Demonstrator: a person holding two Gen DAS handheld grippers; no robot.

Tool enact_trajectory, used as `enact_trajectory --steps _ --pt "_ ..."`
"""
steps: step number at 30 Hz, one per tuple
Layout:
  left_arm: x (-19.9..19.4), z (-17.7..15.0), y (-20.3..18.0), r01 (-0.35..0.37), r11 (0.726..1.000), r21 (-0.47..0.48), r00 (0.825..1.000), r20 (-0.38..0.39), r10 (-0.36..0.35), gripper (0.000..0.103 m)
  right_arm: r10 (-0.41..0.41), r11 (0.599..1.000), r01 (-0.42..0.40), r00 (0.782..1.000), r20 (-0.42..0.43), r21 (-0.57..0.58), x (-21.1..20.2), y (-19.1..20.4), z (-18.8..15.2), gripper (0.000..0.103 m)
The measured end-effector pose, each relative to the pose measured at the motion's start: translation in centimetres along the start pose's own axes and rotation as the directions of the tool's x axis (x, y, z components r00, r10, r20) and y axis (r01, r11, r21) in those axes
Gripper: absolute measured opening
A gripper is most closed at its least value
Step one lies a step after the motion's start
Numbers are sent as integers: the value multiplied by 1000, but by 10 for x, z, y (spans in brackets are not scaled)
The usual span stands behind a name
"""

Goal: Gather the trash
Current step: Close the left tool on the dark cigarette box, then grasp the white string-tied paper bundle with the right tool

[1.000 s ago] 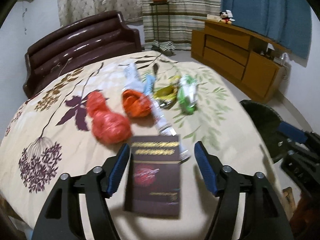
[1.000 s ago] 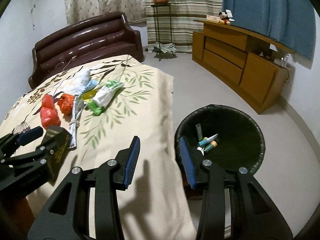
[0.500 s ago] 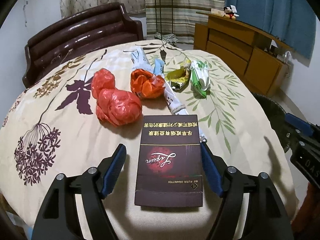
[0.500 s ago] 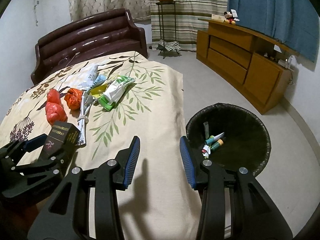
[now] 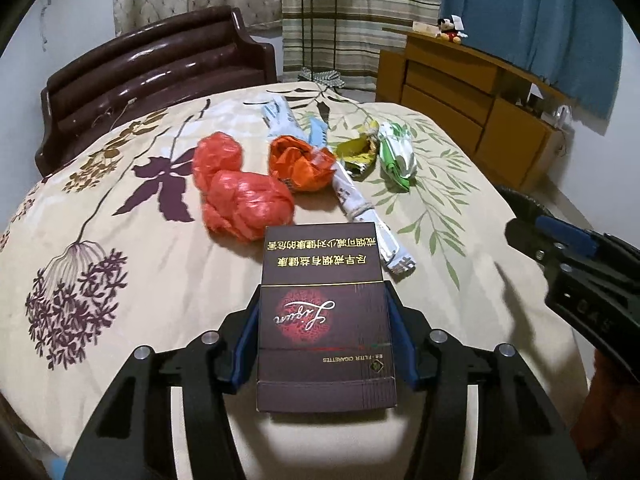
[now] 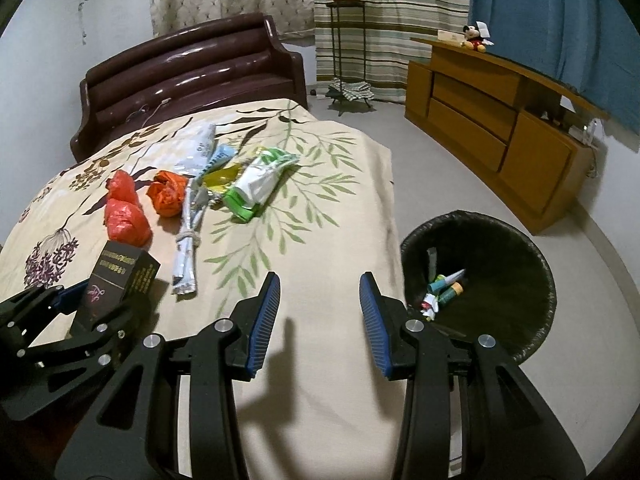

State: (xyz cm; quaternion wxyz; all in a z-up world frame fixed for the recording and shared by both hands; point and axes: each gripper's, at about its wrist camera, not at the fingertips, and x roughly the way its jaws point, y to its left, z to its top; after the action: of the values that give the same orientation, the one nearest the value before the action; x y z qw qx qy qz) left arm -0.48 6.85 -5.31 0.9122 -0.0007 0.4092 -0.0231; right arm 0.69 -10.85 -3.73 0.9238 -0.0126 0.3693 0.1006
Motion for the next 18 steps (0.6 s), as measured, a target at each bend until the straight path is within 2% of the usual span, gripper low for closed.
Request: enact_trajectory --steps 10,18 --pt "-17 1 40 -58 996 -65 997 38 61 55 52 997 -52 999 -5 -51 9 35 11 40" --pt "-14 3 81 -112 984 -140 993 23 116 55 99 990 -101 995 -25 -103 23 70 21 40"
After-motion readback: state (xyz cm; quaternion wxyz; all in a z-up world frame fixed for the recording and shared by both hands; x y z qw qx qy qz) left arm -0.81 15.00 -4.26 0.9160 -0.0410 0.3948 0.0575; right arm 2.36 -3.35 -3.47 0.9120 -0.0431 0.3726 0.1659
